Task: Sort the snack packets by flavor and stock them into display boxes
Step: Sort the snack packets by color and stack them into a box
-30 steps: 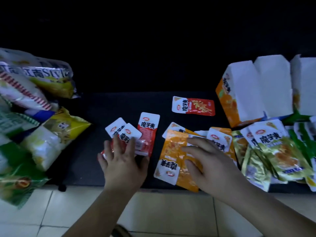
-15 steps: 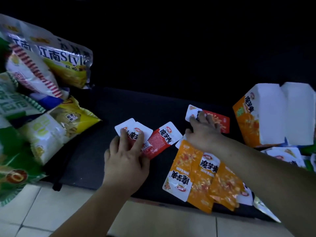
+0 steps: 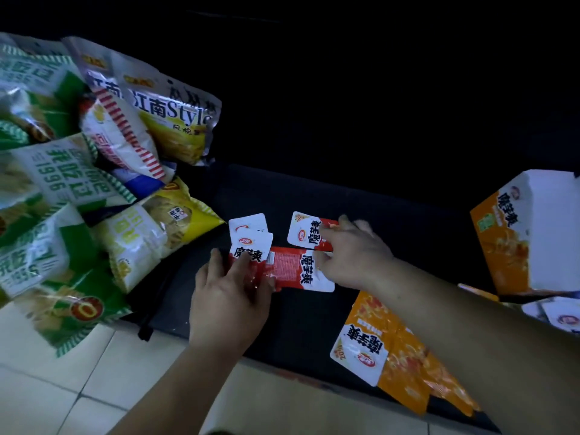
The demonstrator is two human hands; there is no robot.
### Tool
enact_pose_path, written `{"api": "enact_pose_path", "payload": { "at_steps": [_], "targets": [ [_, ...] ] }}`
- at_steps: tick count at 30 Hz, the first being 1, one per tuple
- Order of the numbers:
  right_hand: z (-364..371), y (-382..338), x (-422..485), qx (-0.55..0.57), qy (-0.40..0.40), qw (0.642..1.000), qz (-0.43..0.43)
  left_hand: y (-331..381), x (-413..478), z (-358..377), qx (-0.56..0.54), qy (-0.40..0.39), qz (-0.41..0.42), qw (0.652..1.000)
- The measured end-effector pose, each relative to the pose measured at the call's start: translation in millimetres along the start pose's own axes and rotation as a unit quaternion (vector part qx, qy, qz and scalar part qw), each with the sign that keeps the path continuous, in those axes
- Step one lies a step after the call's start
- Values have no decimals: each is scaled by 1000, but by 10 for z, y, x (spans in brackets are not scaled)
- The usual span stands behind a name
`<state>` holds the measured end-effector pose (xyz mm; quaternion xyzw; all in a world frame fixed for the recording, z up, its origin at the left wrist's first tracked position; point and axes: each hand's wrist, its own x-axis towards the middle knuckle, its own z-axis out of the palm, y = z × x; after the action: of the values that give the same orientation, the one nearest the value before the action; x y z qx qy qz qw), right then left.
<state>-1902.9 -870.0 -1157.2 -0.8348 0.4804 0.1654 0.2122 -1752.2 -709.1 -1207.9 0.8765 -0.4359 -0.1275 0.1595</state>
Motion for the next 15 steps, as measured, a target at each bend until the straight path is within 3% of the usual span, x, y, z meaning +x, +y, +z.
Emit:
{"api": "enact_pose_path", "payload": {
  "at_steps": [6,11,15],
  "targets": [
    [232,-252,-160,-34,51,998,-29,87,-32,-8,1,-1,-21,1000],
    [338,-290,-165,-10,91,996,-24,187,3,-16,-171,-1,-72,983],
    [319,-296,-141,-9,112,993,-19,140,145,14,-259,11,-164,952]
  ]
}}
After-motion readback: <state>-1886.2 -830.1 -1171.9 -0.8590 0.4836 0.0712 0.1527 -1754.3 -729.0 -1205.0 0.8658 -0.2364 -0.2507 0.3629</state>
